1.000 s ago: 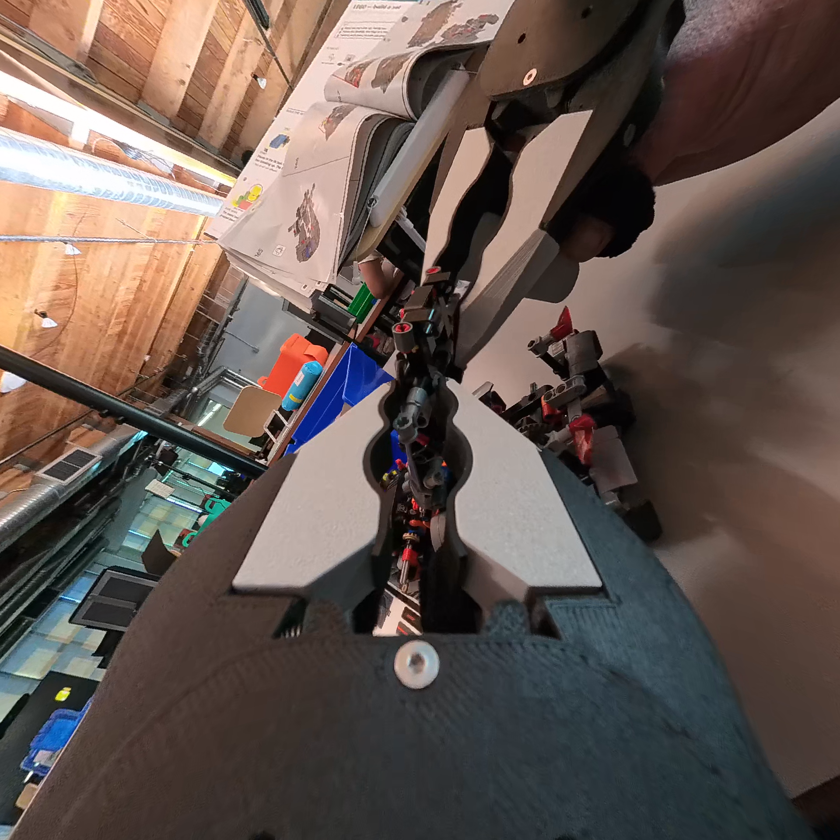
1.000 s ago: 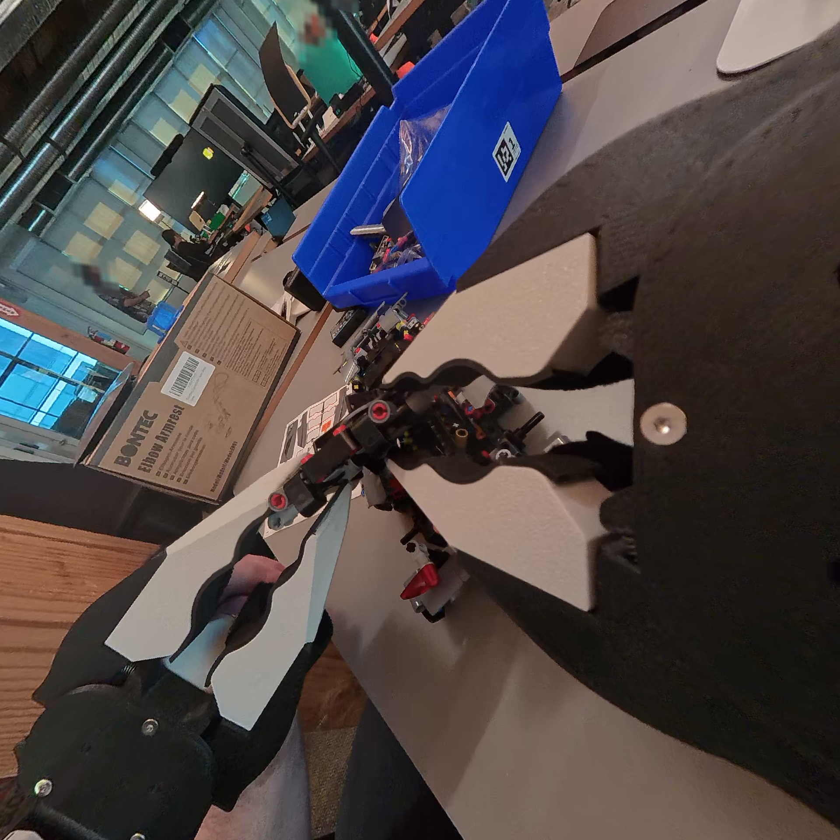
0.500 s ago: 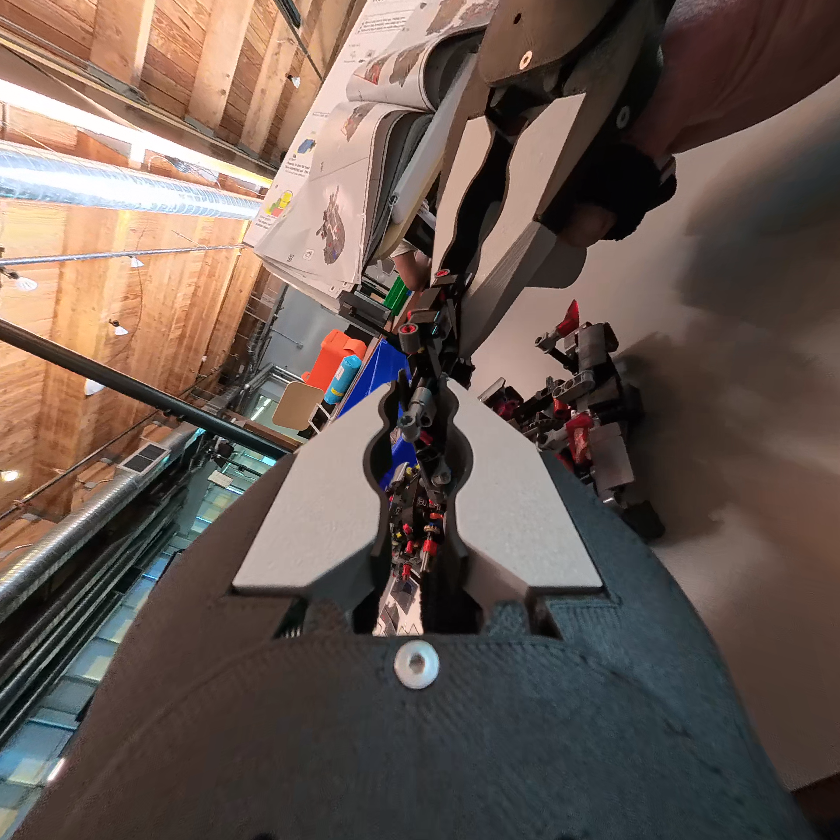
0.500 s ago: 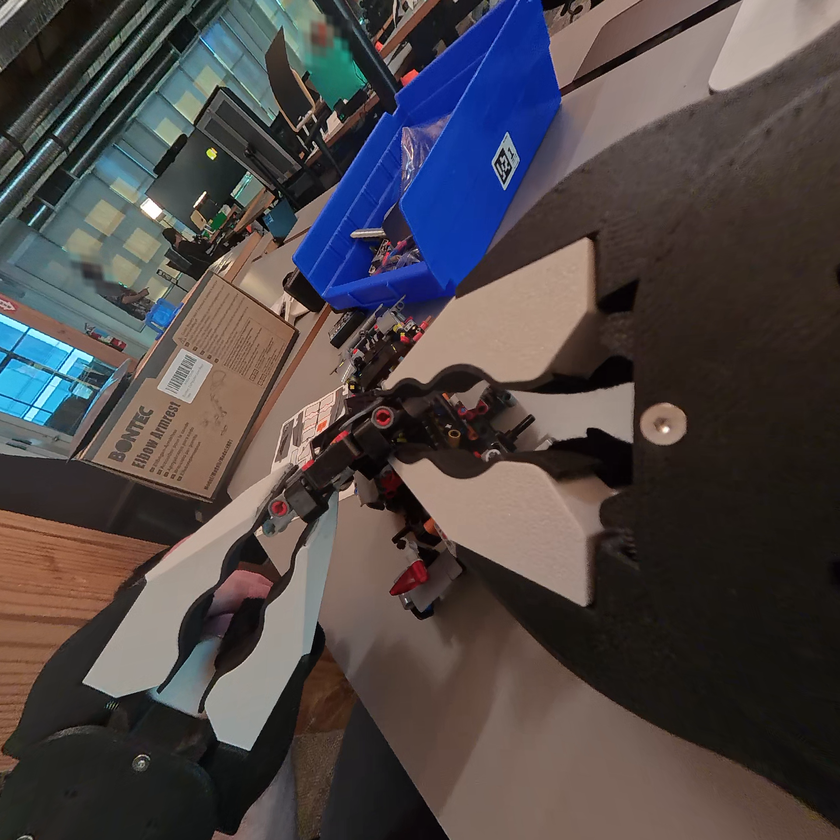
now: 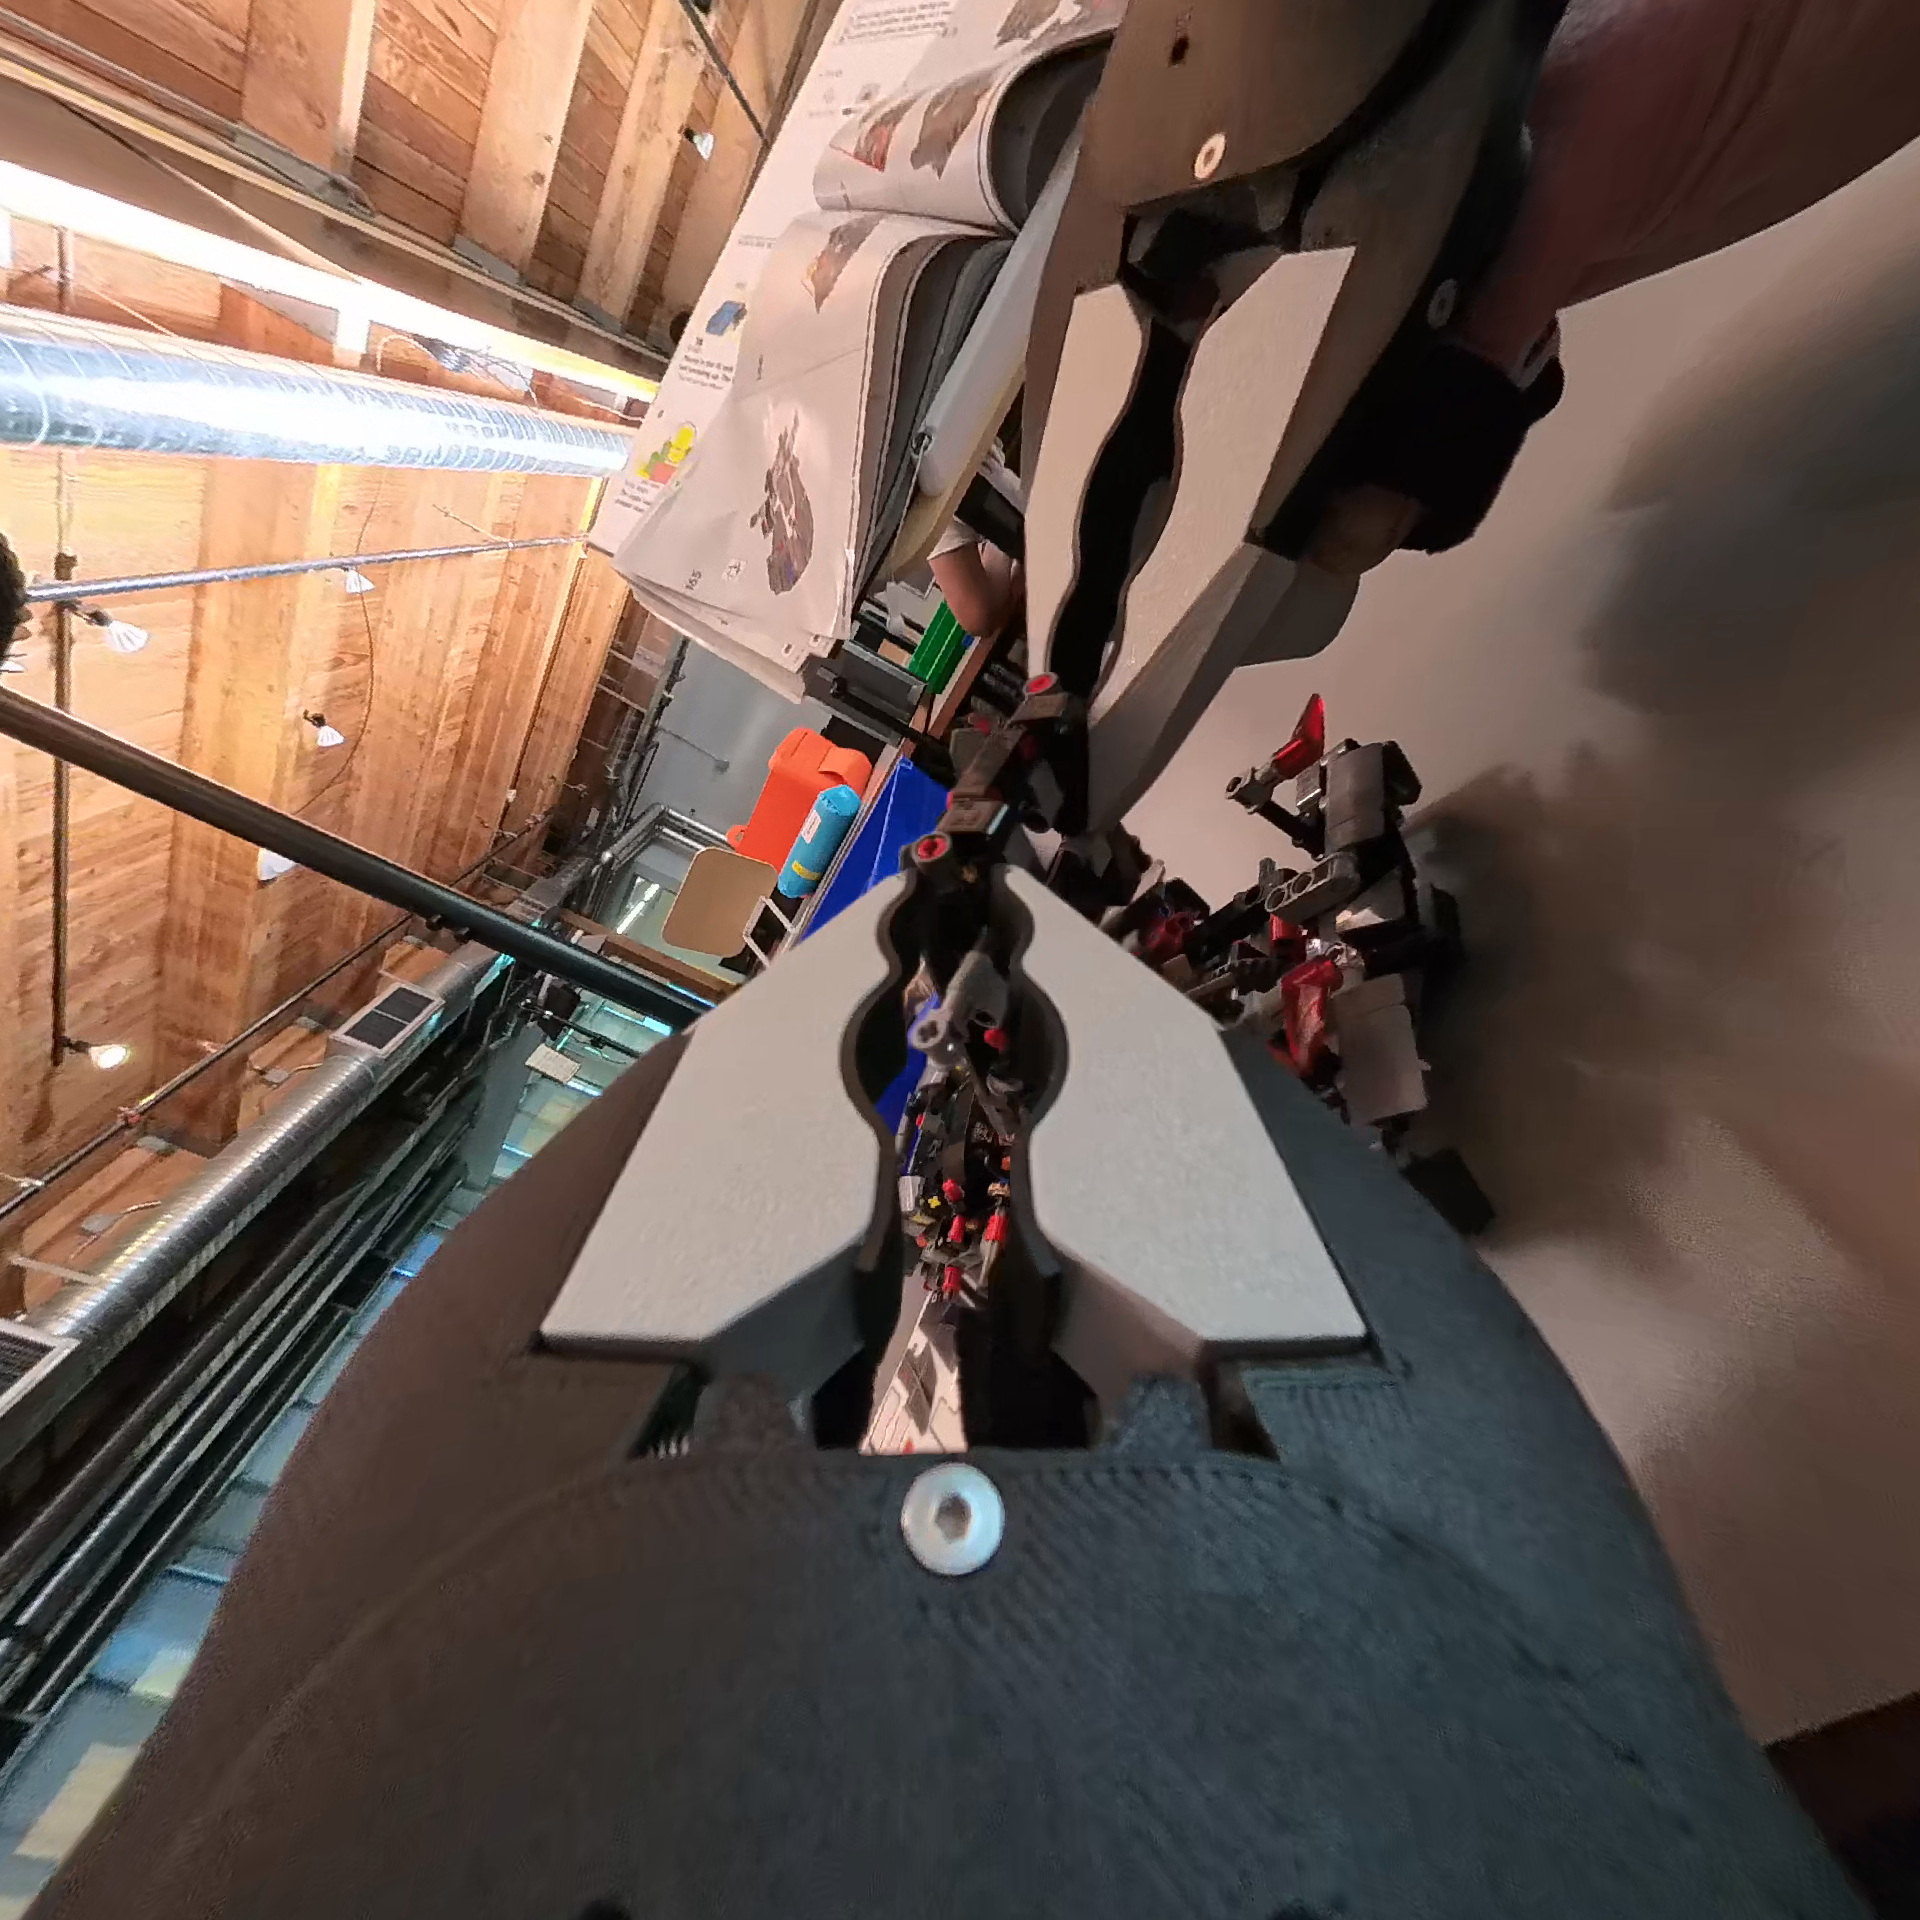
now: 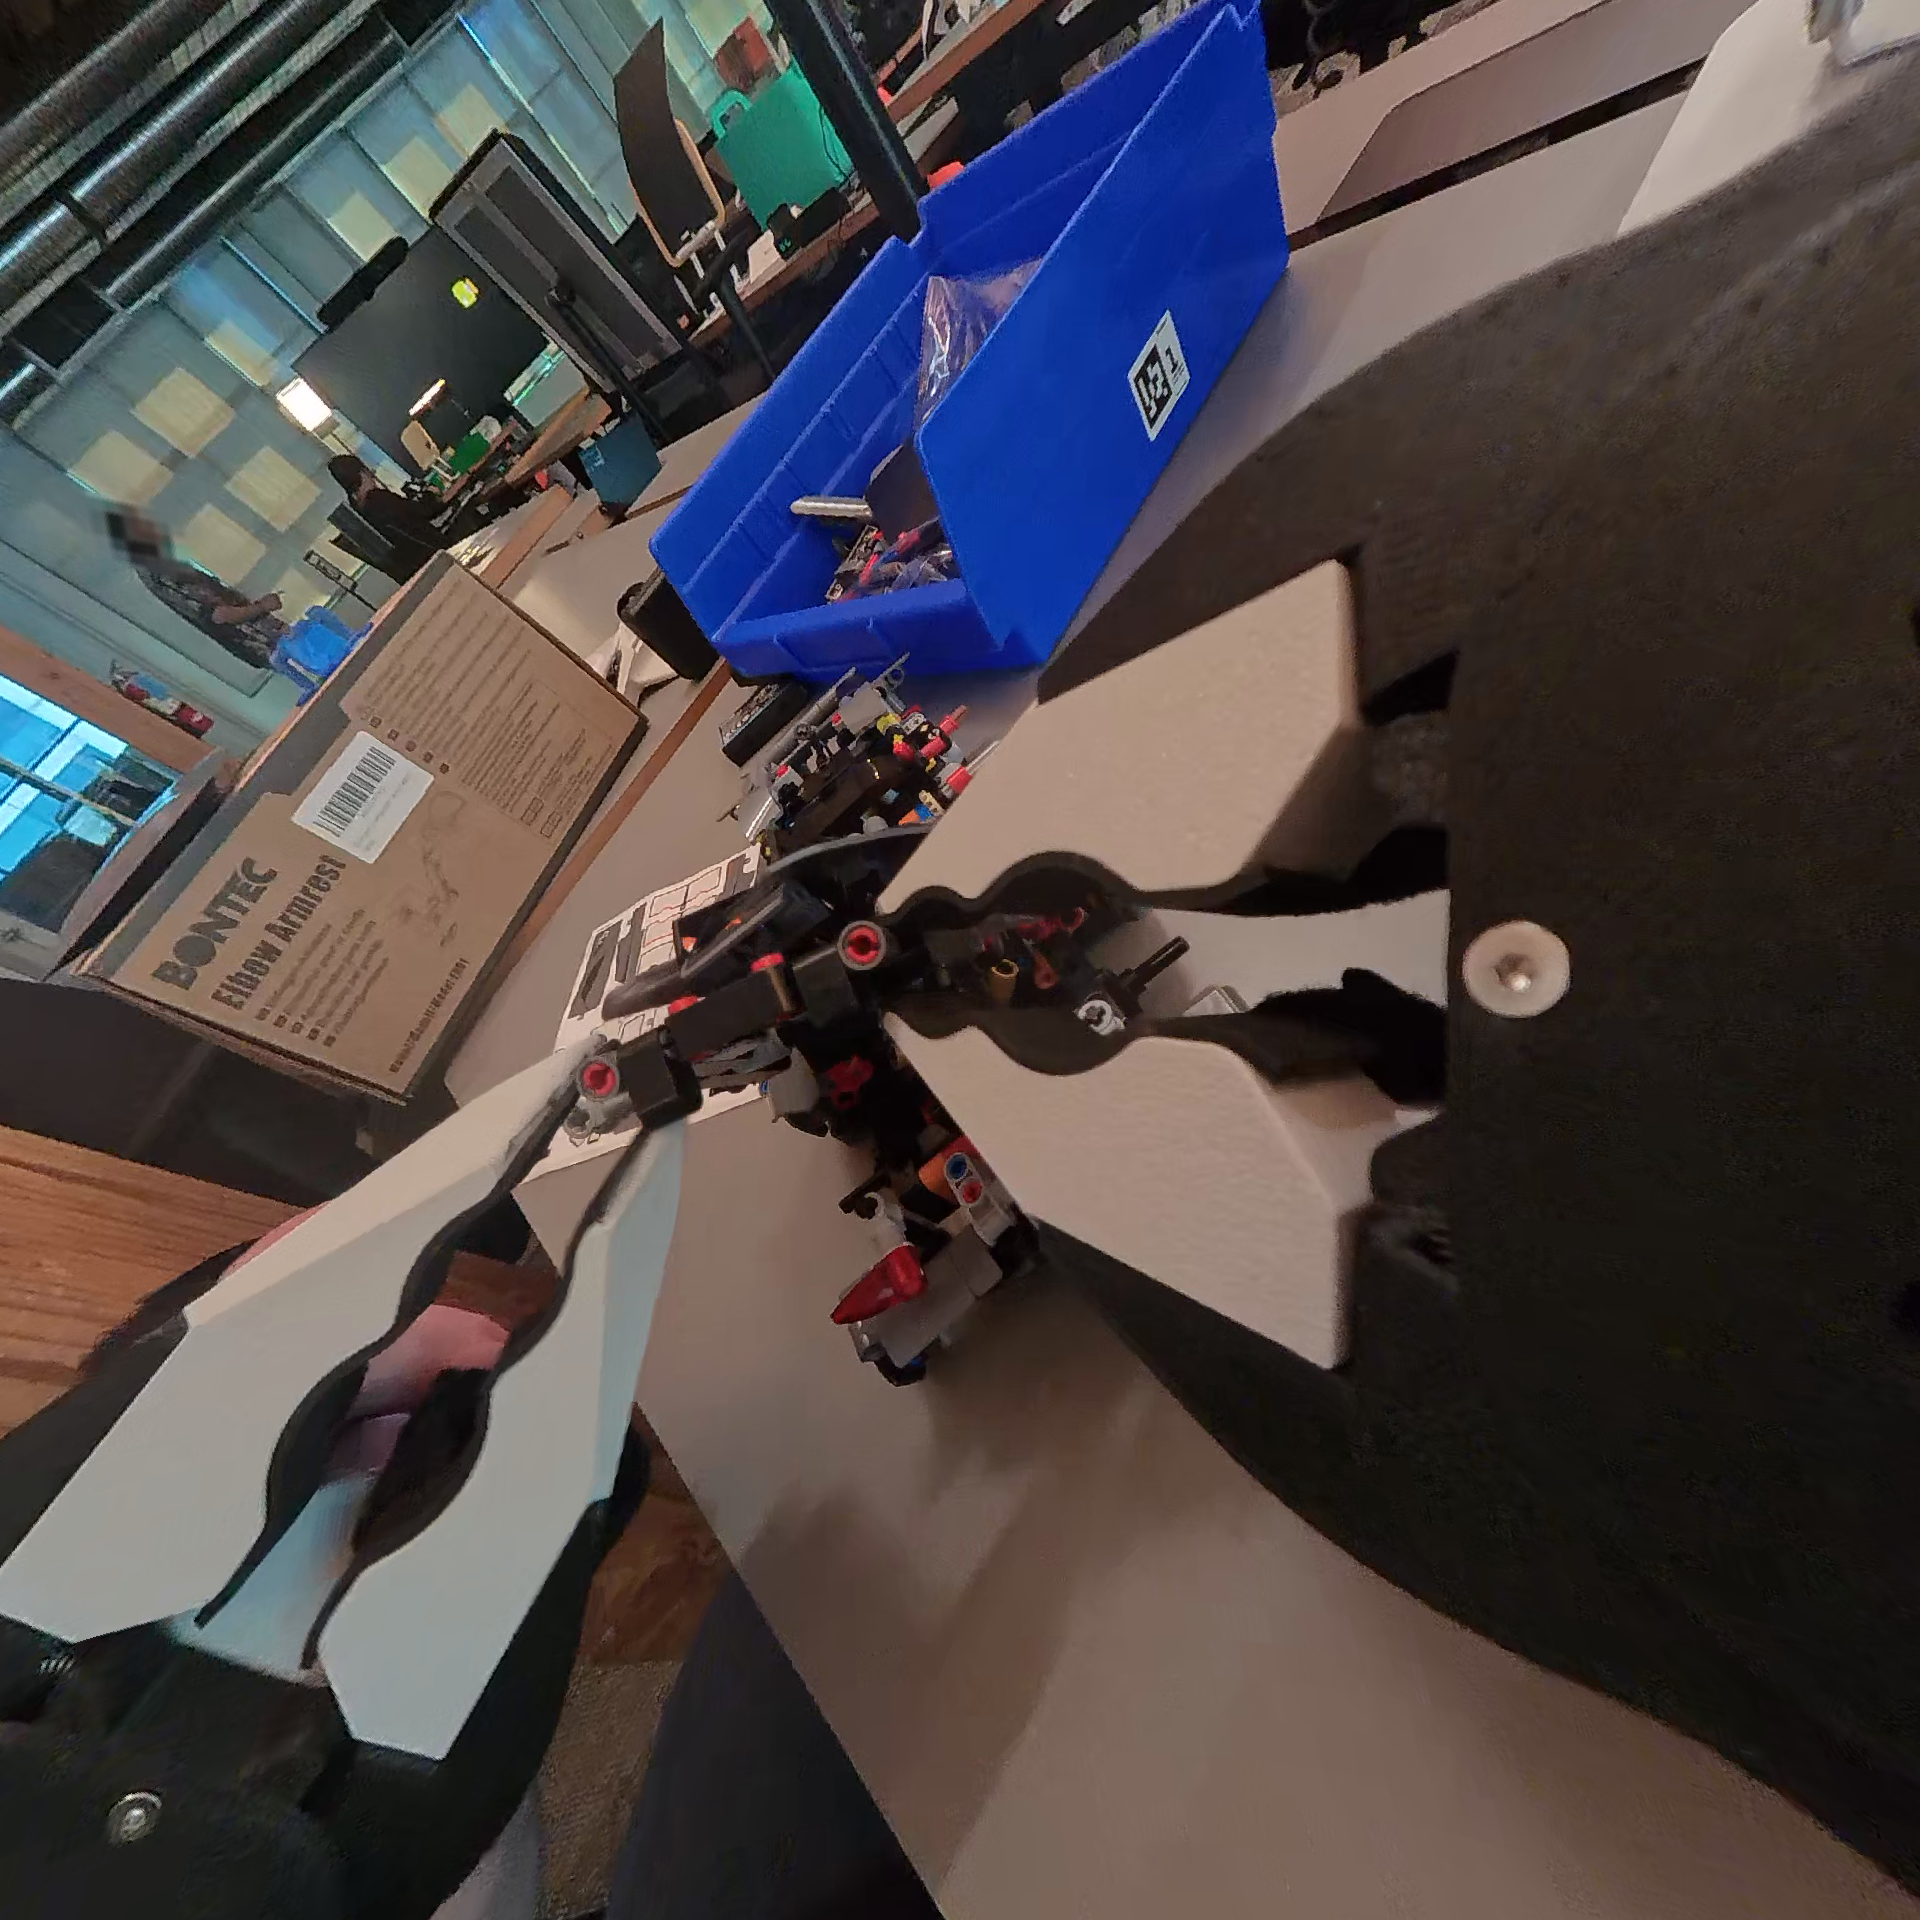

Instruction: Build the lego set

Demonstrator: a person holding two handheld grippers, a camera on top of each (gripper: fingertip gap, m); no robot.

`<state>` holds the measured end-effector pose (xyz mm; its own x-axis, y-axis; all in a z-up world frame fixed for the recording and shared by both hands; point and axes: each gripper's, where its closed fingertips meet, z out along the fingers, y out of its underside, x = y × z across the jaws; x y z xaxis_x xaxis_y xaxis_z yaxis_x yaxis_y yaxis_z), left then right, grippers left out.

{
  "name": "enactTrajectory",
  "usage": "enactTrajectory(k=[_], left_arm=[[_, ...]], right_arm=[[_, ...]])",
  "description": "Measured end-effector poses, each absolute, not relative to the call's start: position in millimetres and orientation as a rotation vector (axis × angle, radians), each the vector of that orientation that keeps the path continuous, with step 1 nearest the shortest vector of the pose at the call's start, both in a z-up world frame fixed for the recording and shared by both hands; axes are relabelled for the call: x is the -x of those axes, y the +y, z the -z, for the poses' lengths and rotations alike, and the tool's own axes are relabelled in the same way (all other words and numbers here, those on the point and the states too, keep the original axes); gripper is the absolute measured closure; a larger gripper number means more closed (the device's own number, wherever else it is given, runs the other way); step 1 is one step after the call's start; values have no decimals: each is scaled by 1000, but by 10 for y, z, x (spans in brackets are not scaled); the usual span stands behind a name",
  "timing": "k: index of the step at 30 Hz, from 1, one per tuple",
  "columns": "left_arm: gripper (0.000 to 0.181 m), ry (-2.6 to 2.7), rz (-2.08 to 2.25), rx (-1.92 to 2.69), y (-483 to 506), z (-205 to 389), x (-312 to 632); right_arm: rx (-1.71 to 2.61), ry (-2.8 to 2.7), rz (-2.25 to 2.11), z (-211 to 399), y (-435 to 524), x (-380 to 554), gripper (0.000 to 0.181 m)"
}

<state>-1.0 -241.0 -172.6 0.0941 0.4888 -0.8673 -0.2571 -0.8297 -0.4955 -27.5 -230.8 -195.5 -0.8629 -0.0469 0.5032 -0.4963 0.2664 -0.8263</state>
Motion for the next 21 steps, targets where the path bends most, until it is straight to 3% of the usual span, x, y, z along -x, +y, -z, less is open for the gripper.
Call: enactTrajectory(k=[8,16,21], left_arm=[[176,-223,-1759,1832,-2367,1659,-19],[150,-312,-1647,1834,-2337,1630,-23],[162,-256,-1626,2025,-2216,1703,-32]], right_arm=[[-507,-2161,-1648,1907,-2273,254,174],[-562,-2183,-1665,1897,-2262,167,175],[-623,-2211,-1631,1941,-2276,90,175]])
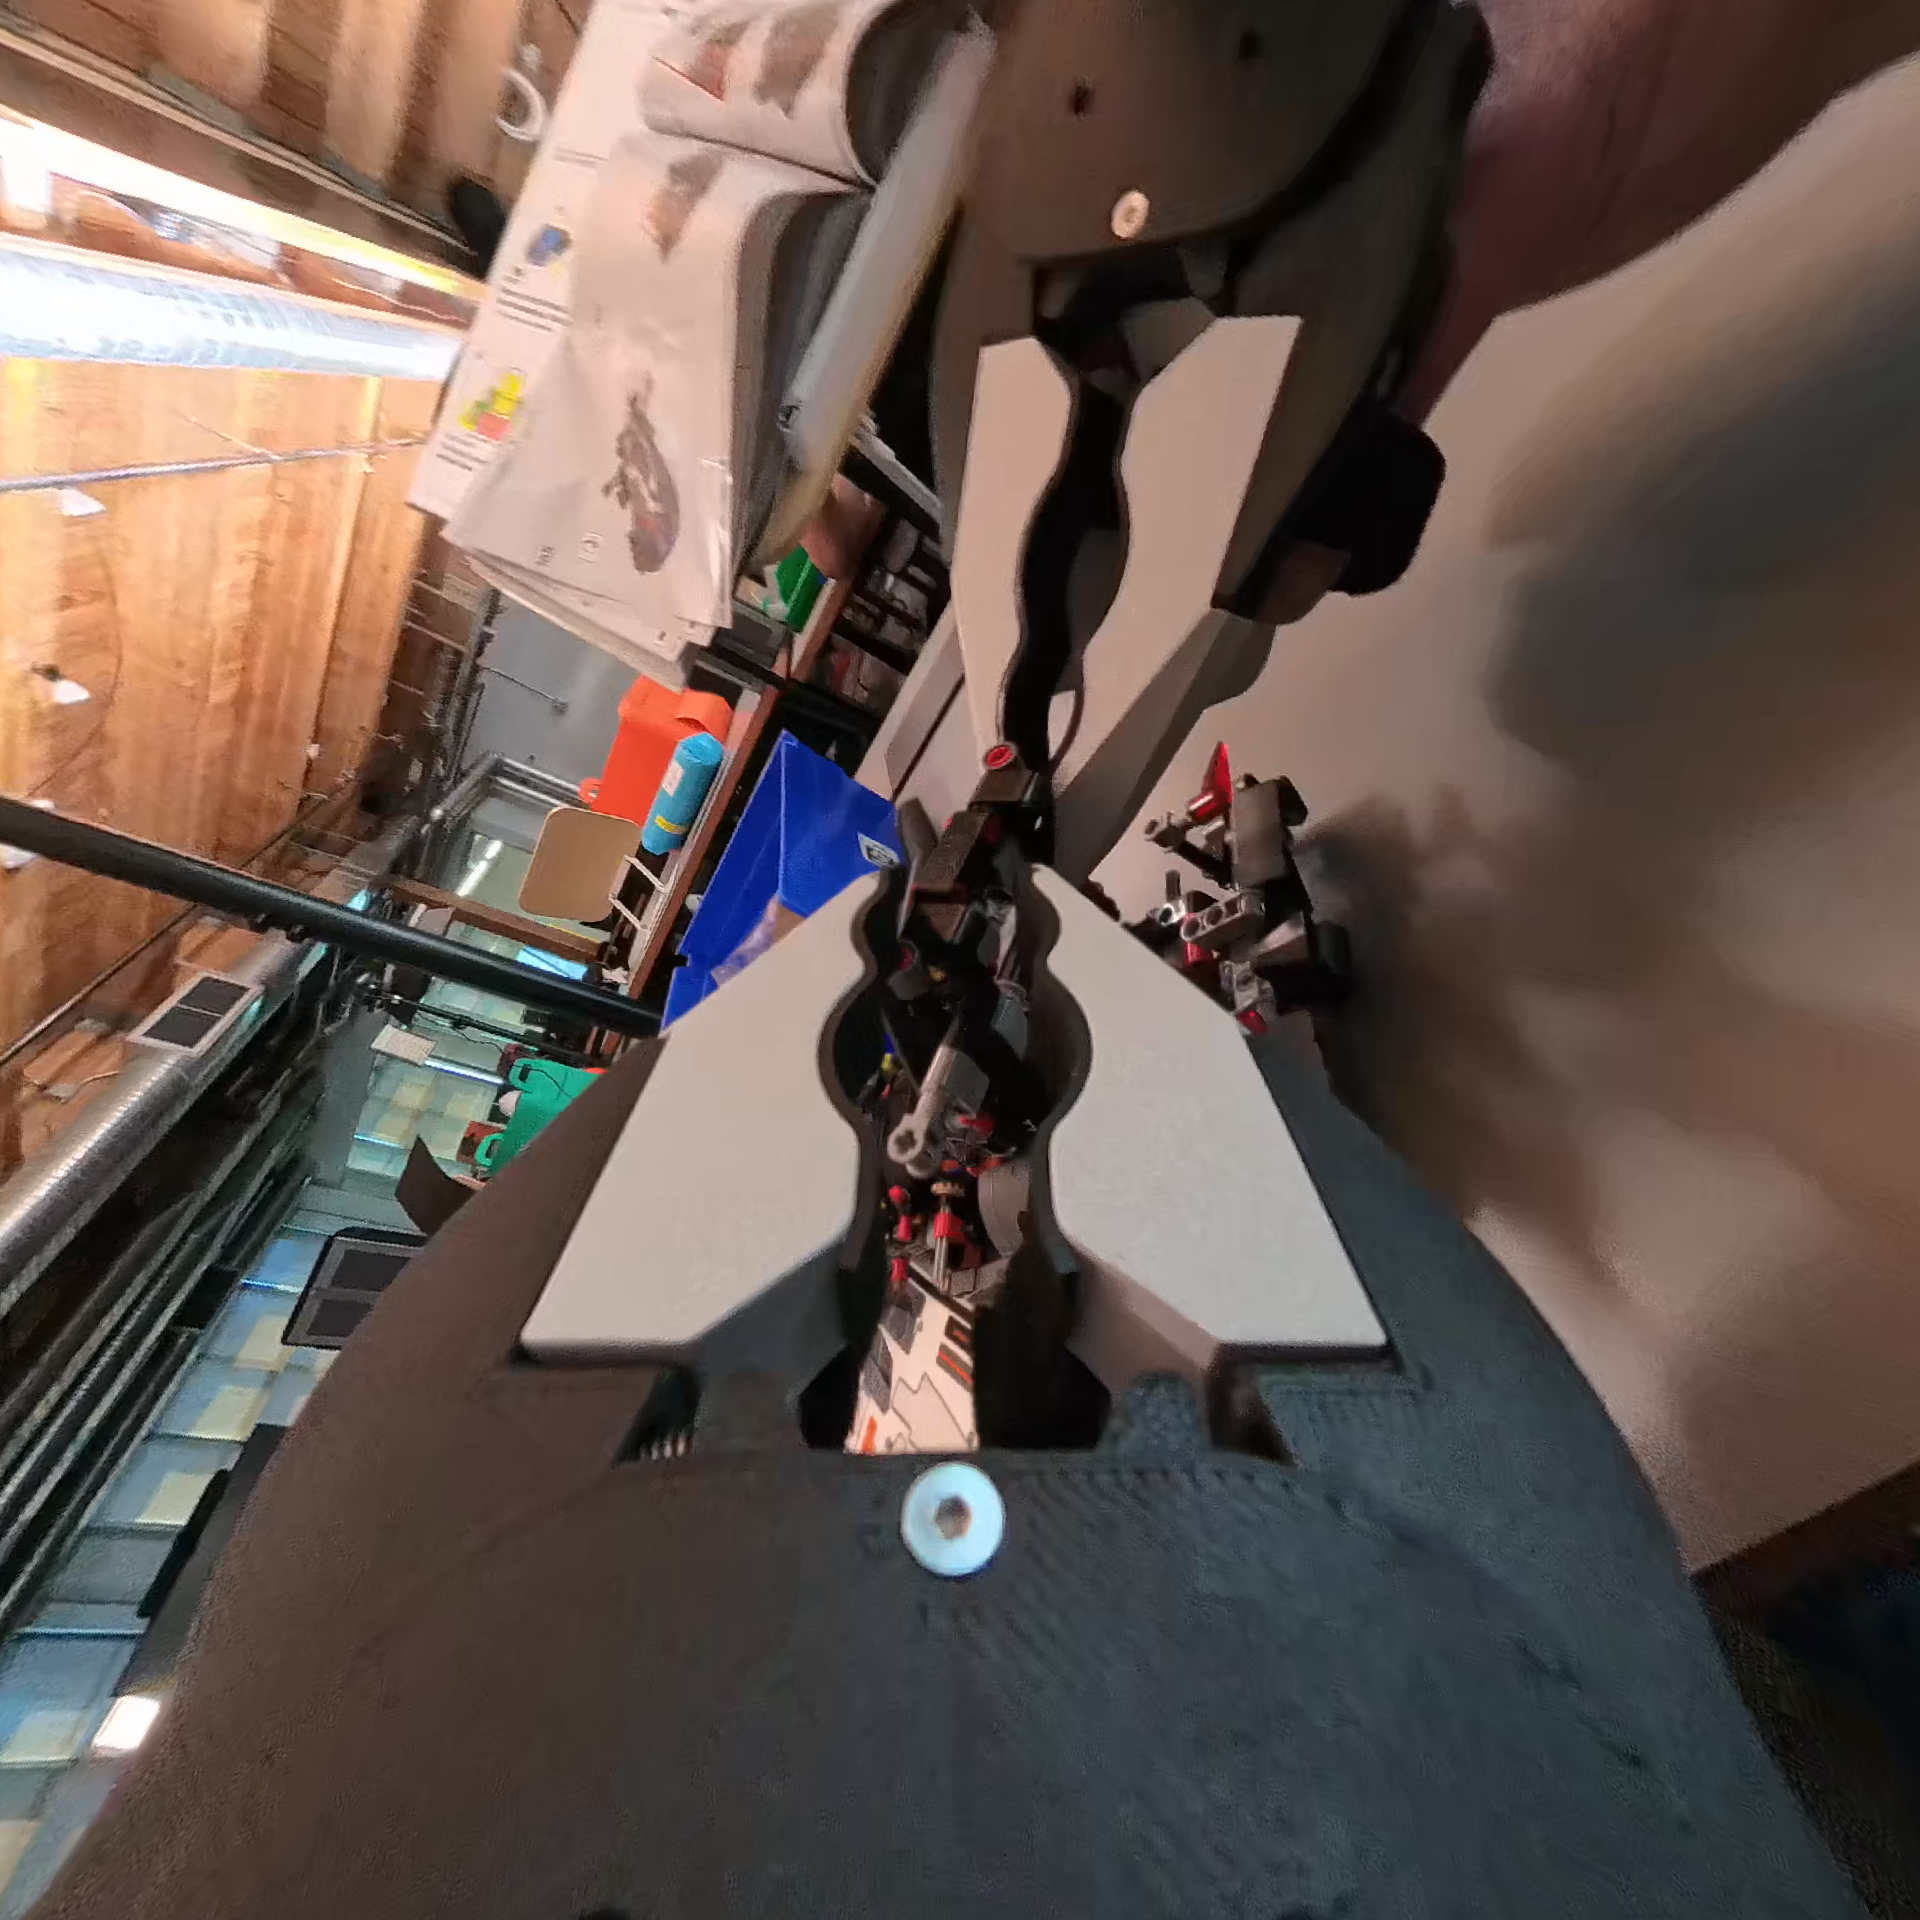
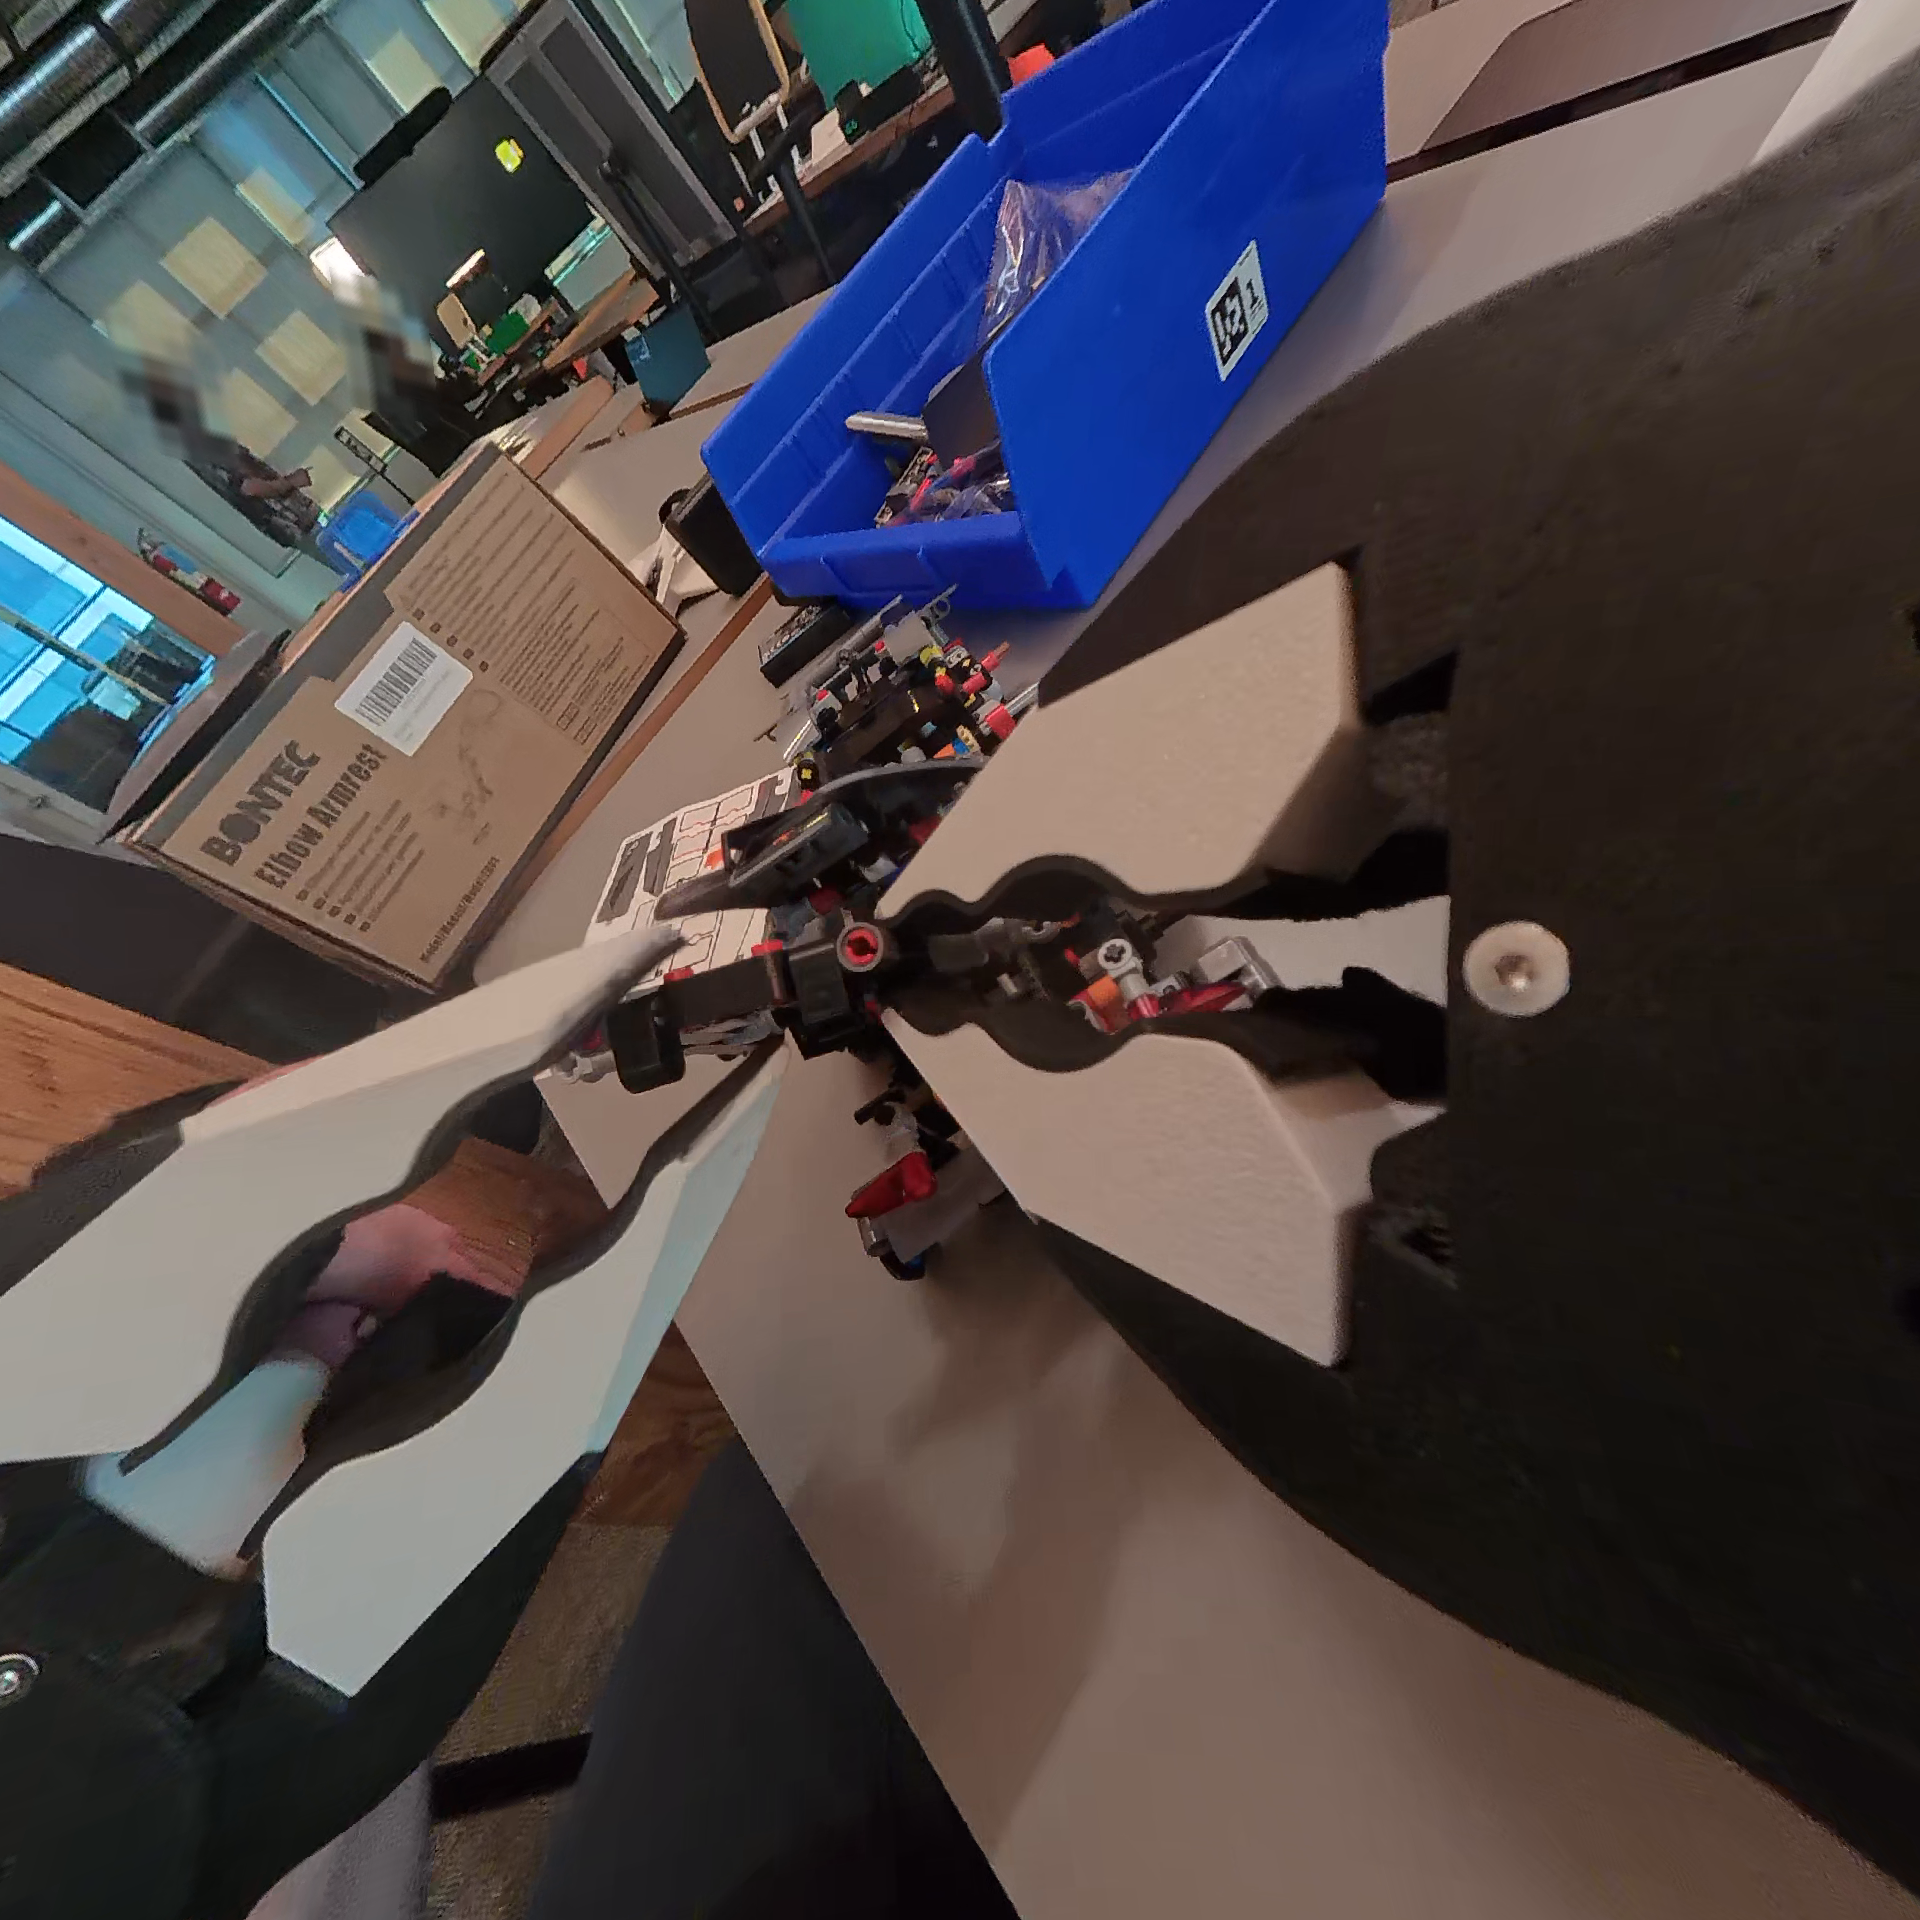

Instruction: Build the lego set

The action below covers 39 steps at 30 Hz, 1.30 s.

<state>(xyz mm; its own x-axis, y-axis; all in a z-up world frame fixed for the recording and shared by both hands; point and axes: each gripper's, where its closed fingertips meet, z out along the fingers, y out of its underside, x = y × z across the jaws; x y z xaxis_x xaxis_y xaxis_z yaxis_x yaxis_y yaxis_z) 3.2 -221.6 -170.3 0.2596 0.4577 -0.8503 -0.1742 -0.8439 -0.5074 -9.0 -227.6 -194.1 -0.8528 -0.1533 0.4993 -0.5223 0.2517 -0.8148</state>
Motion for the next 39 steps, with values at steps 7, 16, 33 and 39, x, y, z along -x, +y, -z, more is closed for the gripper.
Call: enactTrajectory(k=[7,16,33,39], left_arm=[[169,-232,-1704,2089,-2195,1668,-21],[169,-210,-1780,2107,-2127,1572,-58],[113,-173,-1568,2162,-2195,1568,-138],[118,-443,-1299,2193,-2601,1842,291]], right_arm=[[-605,-2216,-1644,1891,-2261,99,170],[-485,-2201,-1581,1771,-2146,92,146],[-281,-2131,-1575,1807,-1932,93,166],[-218,-2122,-1589,1765,-1779,205,166]])
